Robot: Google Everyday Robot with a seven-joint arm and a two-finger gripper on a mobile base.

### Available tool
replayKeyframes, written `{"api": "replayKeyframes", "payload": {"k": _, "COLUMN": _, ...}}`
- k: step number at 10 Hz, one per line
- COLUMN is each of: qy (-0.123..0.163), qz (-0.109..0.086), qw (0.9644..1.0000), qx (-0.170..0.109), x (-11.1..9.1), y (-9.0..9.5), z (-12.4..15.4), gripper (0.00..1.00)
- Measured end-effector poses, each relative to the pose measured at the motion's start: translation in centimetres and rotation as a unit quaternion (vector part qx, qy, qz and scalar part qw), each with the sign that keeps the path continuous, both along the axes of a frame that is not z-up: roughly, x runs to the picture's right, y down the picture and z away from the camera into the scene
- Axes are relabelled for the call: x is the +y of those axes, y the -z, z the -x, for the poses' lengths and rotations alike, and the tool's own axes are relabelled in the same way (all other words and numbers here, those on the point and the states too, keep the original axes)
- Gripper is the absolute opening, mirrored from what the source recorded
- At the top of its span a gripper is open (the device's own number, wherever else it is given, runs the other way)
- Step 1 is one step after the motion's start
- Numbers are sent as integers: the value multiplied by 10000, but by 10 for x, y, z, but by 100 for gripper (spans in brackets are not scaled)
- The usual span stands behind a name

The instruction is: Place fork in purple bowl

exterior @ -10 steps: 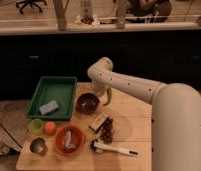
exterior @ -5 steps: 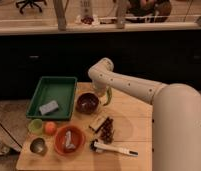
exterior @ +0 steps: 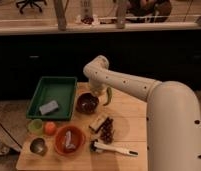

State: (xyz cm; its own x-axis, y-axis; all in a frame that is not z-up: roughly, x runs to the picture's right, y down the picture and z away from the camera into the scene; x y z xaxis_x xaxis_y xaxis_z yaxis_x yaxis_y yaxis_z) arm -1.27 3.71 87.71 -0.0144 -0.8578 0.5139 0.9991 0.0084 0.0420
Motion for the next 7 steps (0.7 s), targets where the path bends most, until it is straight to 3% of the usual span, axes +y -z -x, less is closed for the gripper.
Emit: {"api": "replayKeyframes", "payload": {"k": 7, "qy": 279, "qz": 192, "qw": 9991, "qx": -254, "x": 6, "y": 6, "z": 36, "gripper": 0}}
